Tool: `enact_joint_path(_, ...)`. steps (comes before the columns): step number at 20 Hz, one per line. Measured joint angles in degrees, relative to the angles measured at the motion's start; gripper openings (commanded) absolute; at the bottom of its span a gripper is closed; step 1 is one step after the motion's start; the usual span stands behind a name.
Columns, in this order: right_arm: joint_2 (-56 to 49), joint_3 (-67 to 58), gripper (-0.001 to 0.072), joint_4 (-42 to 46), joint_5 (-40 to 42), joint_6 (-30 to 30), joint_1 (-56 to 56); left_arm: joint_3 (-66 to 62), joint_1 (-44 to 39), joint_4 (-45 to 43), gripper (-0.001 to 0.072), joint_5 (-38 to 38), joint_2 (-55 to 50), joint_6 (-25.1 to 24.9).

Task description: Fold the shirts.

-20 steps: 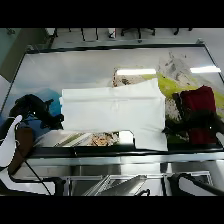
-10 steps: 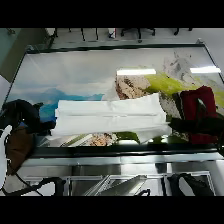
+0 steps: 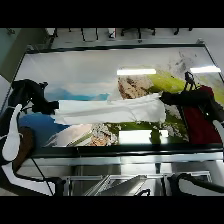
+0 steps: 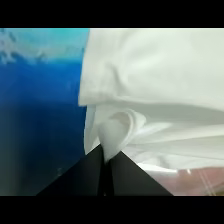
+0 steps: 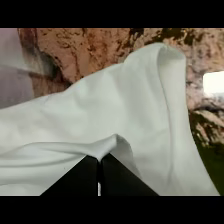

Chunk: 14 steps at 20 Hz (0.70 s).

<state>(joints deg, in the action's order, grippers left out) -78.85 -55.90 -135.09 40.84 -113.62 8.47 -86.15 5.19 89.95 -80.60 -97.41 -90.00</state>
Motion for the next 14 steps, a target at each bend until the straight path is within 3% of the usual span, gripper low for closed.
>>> enact_joint_path(5,-8.46,-3.93,0.0034,-0.83,-2.03,-0.31,-1.79,-9.97,-1.16,-0.02,0.0015,-2.60,-10.03,0.22)
enact_joint_path(6,-9.35,-4.22,0.0114,-0.81,-2.16,-0.44,-1.95,-11.37,-1.25,-0.02,0.0015,-3.61,-11.43,0.22)
enact_joint_path(7,-9.94,-4.48,0.0329,-0.59,-2.12,-0.46,-1.99,-12.46,-1.31,-0.02,0.0031,-4.59,-12.48,0.24)
enact_joint_path(8,-10.38,-4.96,0.0525,-0.20,-1.62,-0.48,-1.84,-13.42,-1.38,-0.02,0.0302,-5.68,-13.33,0.24)
enact_joint_path(9,-10.64,-5.62,0.0594,0.20,-0.59,-0.52,-1.42,-14.14,-1.38,-0.04,0.0660,-6.60,-13.84,0.24)
enact_joint_path(10,-10.88,-6.54,0.0650,0.72,1.16,-0.57,-0.76,-14.86,-1.40,-0.13,0.0698,-7.50,-14.21,0.28)
enact_joint_path(13,-11.56,-9.44,0.0663,3.06,7.85,-0.63,2.27,-17.49,-1.44,0.07,0.0698,-9.90,-14.78,0.72)
enact_joint_path(14,-12.02,-10.12,0.0710,3.54,10.49,-0.63,3.37,-18.64,-1.46,0.52,0.0698,-10.49,-14.88,0.92)
